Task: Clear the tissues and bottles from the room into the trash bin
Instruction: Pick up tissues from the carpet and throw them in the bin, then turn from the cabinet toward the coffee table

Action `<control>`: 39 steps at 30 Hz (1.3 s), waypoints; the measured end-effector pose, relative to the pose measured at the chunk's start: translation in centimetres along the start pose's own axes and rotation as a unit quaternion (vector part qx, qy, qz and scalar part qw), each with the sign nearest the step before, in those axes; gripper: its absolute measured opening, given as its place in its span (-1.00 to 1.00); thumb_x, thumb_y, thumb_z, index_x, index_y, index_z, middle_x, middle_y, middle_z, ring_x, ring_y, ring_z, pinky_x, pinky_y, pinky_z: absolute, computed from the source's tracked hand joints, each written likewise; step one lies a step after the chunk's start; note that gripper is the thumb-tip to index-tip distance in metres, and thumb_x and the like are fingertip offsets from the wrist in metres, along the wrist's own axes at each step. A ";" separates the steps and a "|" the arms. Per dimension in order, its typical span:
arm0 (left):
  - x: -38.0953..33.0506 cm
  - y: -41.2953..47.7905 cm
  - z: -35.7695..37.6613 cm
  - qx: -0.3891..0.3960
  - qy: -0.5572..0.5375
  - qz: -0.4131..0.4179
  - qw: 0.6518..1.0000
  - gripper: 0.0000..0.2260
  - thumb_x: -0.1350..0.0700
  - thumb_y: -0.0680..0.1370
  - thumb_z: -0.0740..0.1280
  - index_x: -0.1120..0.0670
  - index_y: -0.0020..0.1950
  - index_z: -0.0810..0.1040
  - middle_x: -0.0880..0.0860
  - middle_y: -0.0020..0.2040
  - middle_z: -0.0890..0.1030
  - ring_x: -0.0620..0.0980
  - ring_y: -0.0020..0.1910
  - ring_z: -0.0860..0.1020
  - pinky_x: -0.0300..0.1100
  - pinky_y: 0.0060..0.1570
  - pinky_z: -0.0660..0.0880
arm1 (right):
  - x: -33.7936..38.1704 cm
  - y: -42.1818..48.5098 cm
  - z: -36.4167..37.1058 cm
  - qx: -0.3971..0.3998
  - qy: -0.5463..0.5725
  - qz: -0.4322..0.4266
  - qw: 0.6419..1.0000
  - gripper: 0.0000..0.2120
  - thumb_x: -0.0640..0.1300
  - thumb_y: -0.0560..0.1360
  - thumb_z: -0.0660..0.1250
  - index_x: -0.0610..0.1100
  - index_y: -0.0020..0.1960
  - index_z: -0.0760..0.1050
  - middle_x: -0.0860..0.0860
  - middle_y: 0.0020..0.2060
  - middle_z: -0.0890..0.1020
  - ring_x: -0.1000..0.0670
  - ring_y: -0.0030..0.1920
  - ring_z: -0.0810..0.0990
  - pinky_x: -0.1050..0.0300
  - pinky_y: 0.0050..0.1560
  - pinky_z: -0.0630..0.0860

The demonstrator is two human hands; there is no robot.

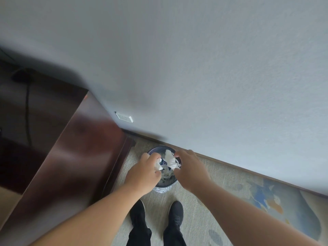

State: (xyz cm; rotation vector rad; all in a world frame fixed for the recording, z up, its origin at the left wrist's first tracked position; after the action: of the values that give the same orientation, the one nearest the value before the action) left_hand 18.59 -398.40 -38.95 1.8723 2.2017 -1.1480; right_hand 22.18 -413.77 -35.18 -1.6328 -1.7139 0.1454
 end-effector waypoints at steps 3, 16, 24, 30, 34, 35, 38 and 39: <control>0.4 0.3 0.0 0.012 0.005 -0.001 1.000 -0.57 0.08 0.50 0.27 -0.18 0.34 0.29 -0.06 0.11 0.35 0.03 -0.13 0.54 -0.04 -0.13 0.54 | -0.2 0.1 0.3 0.006 -0.003 0.002 1.000 -0.53 -0.15 0.48 0.27 0.06 0.38 0.35 0.04 0.28 0.42 -0.01 0.20 0.48 0.15 0.06 0.45; -2.2 -3.1 -6.0 -0.097 -0.046 -0.022 0.994 -0.62 0.04 0.56 0.24 -0.06 0.37 0.32 -0.01 0.20 0.38 0.03 -0.12 0.56 -0.07 -0.05 0.49 | 3.5 -2.1 -5.2 -0.028 0.010 -0.102 0.994 -0.61 -0.02 0.53 0.22 0.04 0.35 0.39 0.10 0.28 0.43 0.04 0.18 0.49 0.18 0.04 0.43; -3.3 -11.2 -11.4 -0.236 -0.078 -0.049 0.967 -0.60 -0.01 0.54 0.26 -0.06 0.38 0.34 -0.04 0.26 0.38 -0.03 0.23 0.44 -0.06 0.15 0.46 | 9.8 -6.7 -8.5 -0.030 0.000 -0.250 0.968 -0.60 0.02 0.53 0.22 0.04 0.36 0.39 0.12 0.29 0.44 0.06 0.24 0.47 0.20 0.16 0.40; -1.4 -19.1 -14.4 -0.316 -0.101 -0.090 0.939 -0.61 -0.03 0.56 0.25 -0.10 0.39 0.31 -0.09 0.29 0.37 -0.07 0.19 0.46 -0.06 0.11 0.49 | 16.0 -11.6 -7.2 -0.017 -0.025 -0.346 0.938 -0.62 0.02 0.54 0.22 0.02 0.35 0.41 0.11 0.27 0.46 0.08 0.15 0.51 0.25 0.07 0.40; 1.1 -25.6 -14.9 -0.366 -0.105 -0.122 0.917 -0.62 -0.04 0.57 0.22 -0.12 0.38 0.30 -0.11 0.28 0.36 -0.10 0.19 0.46 -0.11 0.10 0.47 | 19.7 -15.6 -4.4 -0.005 -0.047 -0.394 0.918 -0.62 0.06 0.53 0.21 0.06 0.34 0.41 0.13 0.26 0.47 0.11 0.14 0.50 0.24 0.10 0.42; 1.8 -27.4 -14.8 -0.377 -0.107 -0.132 0.910 -0.62 -0.04 0.57 0.22 -0.12 0.39 0.30 -0.11 0.29 0.36 -0.10 0.20 0.46 -0.12 0.11 0.47 | 20.5 -16.8 -3.5 -0.002 -0.052 -0.409 0.911 -0.62 0.07 0.53 0.22 0.06 0.33 0.42 0.14 0.25 0.47 0.12 0.13 0.50 0.24 0.10 0.43; 4.1 -33.3 -14.1 -0.410 -0.115 -0.162 0.890 -0.62 -0.04 0.57 0.21 -0.12 0.39 0.30 -0.11 0.29 0.36 -0.10 0.20 0.47 -0.11 0.11 0.48 | 22.7 -21.1 -0.6 0.014 -0.064 -0.448 0.892 -0.64 0.05 0.53 0.22 0.07 0.31 0.42 0.15 0.23 0.49 0.16 0.10 0.49 0.23 0.11 0.46; 4.9 -35.4 -13.7 -0.420 -0.118 -0.171 0.883 -0.62 -0.04 0.58 0.21 -0.12 0.39 0.30 -0.10 0.29 0.36 -0.09 0.20 0.47 -0.11 0.12 0.48 | 23.3 -22.8 0.5 0.019 -0.068 -0.460 0.885 -0.65 0.05 0.53 0.22 0.07 0.31 0.42 0.15 0.24 0.48 0.18 0.09 0.47 0.24 0.11 0.45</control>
State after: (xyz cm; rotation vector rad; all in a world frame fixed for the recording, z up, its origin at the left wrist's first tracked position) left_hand -7.57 -386.99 -13.44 0.9623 2.3548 -0.2727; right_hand 5.67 -396.73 -12.83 -0.6443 -2.3882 -0.1725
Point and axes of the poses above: each hand's wrist, its own y-axis towards the middle knuckle, its own z-axis out of the palm, x = y × z, the point moved 2 cm from there along y, towards the middle knuckle
